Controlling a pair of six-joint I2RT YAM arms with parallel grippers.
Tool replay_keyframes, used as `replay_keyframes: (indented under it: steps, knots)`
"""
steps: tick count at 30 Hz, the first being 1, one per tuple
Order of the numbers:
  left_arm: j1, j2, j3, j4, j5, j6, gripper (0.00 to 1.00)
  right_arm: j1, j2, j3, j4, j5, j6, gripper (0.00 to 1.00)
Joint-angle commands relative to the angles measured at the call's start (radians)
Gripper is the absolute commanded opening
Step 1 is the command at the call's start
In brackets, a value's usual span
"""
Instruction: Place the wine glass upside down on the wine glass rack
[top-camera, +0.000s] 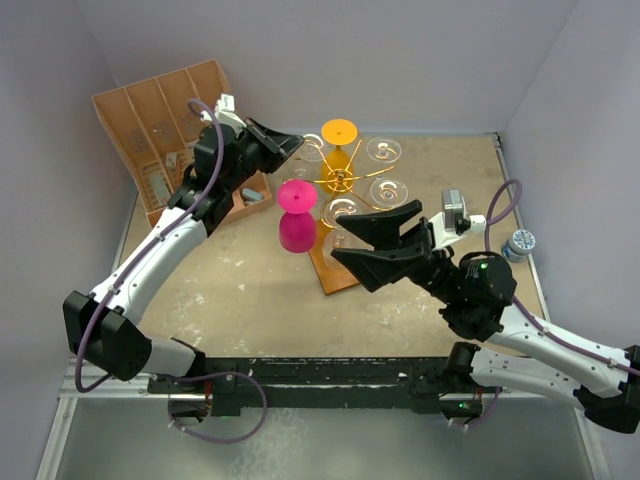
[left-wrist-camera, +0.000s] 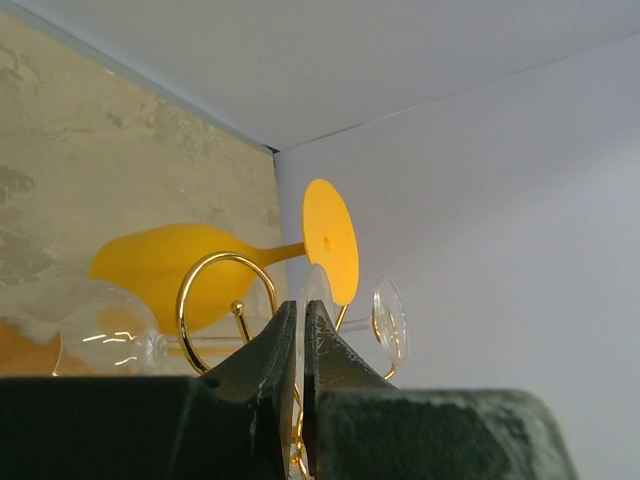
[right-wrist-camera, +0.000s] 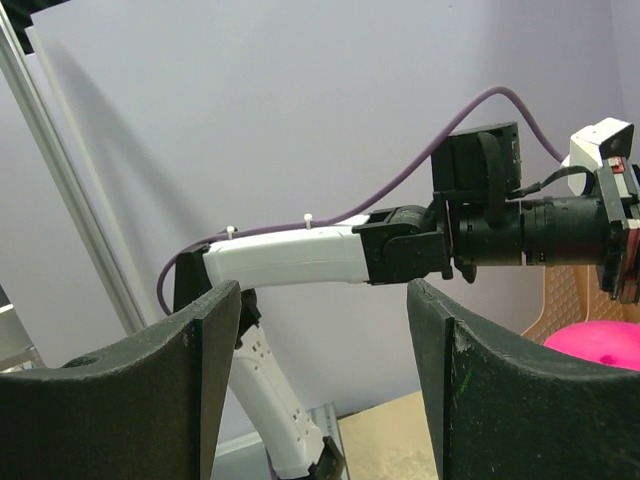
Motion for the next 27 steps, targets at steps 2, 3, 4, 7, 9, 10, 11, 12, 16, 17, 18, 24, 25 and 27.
replay_keyframes:
  steps: [2, 3, 4, 7, 9, 10, 11, 12, 16, 17, 18, 24, 25, 27]
  knots:
    - [0.004, 0.008, 0.078, 0.085, -0.046, 0.052, 0.00, 0.003, -0.001, 0.003, 0.076, -0.010, 0.013, 0.69]
    - [0.003, 0.012, 0.083, 0.085, -0.050, 0.054, 0.00, 0.004, -0.001, 0.003, 0.076, -0.010, 0.014, 0.70]
    - [0.004, 0.016, 0.088, 0.086, -0.054, 0.056, 0.00, 0.004, 0.000, 0.001, 0.076, -0.010, 0.014, 0.69]
    - [0.006, 0.028, 0.102, 0.084, -0.064, 0.061, 0.00, 0.004, -0.001, -0.001, 0.076, -0.010, 0.015, 0.70]
    - [0.008, 0.034, 0.106, 0.082, -0.071, 0.062, 0.00, 0.004, 0.000, -0.002, 0.076, -0.012, 0.015, 0.70]
    - [0.010, 0.037, 0.108, 0.083, -0.074, 0.062, 0.00, 0.004, -0.002, -0.003, 0.076, -0.011, 0.015, 0.70]
    - [0.015, 0.041, 0.109, 0.083, -0.076, 0.061, 0.00, 0.004, -0.001, -0.004, 0.076, -0.009, 0.015, 0.69]
    - [0.020, 0.045, 0.111, 0.085, -0.074, 0.061, 0.00, 0.004, -0.002, -0.005, 0.076, -0.008, 0.015, 0.70]
    - [0.032, 0.055, 0.121, 0.089, -0.070, 0.055, 0.00, 0.003, -0.007, -0.012, 0.076, -0.002, 0.015, 0.70]
    - [0.033, 0.054, 0.121, 0.086, -0.074, 0.056, 0.00, 0.004, -0.009, -0.013, 0.076, -0.001, 0.015, 0.70]
    - [0.036, 0.054, 0.121, 0.082, -0.076, 0.057, 0.00, 0.004, -0.010, -0.014, 0.075, -0.001, 0.016, 0.70]
    - [0.052, 0.055, 0.113, 0.085, -0.061, 0.048, 0.00, 0.004, -0.007, -0.013, 0.075, -0.002, 0.014, 0.70]
    - [0.055, 0.053, 0.110, 0.086, -0.056, 0.045, 0.00, 0.004, -0.006, -0.012, 0.075, -0.003, 0.014, 0.70]
    - [0.057, 0.044, 0.098, 0.086, -0.050, 0.041, 0.00, 0.004, -0.006, -0.014, 0.075, -0.003, 0.016, 0.70]
